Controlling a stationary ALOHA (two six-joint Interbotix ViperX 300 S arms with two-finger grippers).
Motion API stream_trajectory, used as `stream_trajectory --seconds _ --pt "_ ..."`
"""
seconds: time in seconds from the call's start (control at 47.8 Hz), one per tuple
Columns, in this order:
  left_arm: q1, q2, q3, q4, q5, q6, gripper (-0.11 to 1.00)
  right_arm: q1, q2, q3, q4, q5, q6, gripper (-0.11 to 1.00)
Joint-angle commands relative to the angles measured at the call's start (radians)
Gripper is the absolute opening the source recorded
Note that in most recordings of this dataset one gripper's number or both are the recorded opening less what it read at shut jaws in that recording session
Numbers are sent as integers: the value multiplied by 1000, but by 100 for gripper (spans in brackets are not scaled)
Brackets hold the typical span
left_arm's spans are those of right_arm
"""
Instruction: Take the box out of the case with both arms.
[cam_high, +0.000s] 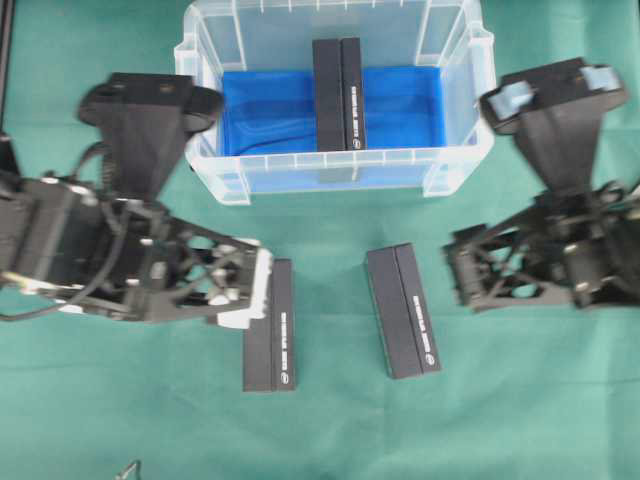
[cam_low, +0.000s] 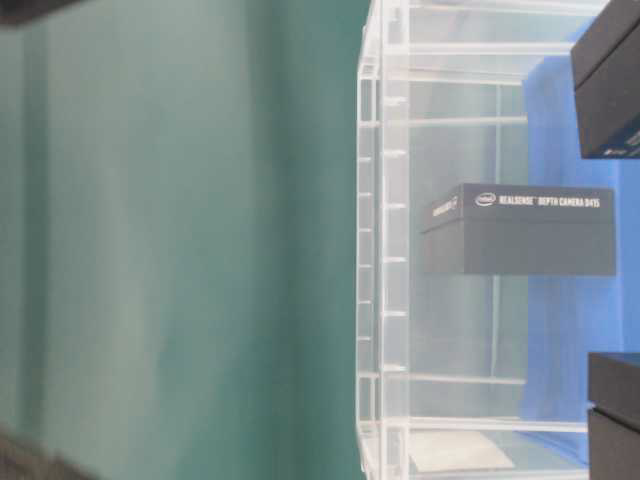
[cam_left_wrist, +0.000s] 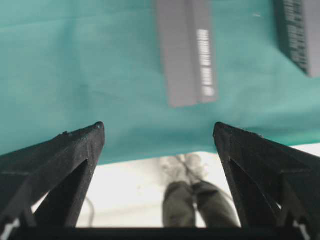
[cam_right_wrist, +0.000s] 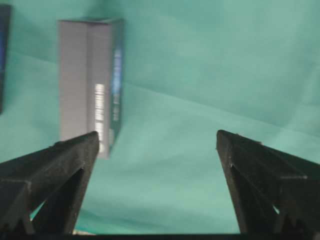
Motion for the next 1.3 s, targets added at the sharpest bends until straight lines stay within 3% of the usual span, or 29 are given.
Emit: stream_trajectory --seconds 0.0,0.356,0.649,1.277 --pt "-11 -63 23 2 11 -14 86 6 -71 29 8 9 2 96" --pt "-55 -262 256 -2 12 -110 86 12 -256 178 38 84 17 96" --pt "-81 -403 390 -8 12 -129 86 12 -357 262 38 156 28 95" --pt "-74 -430 417 -5 26 -130 86 11 -362 311 35 94 28 95"
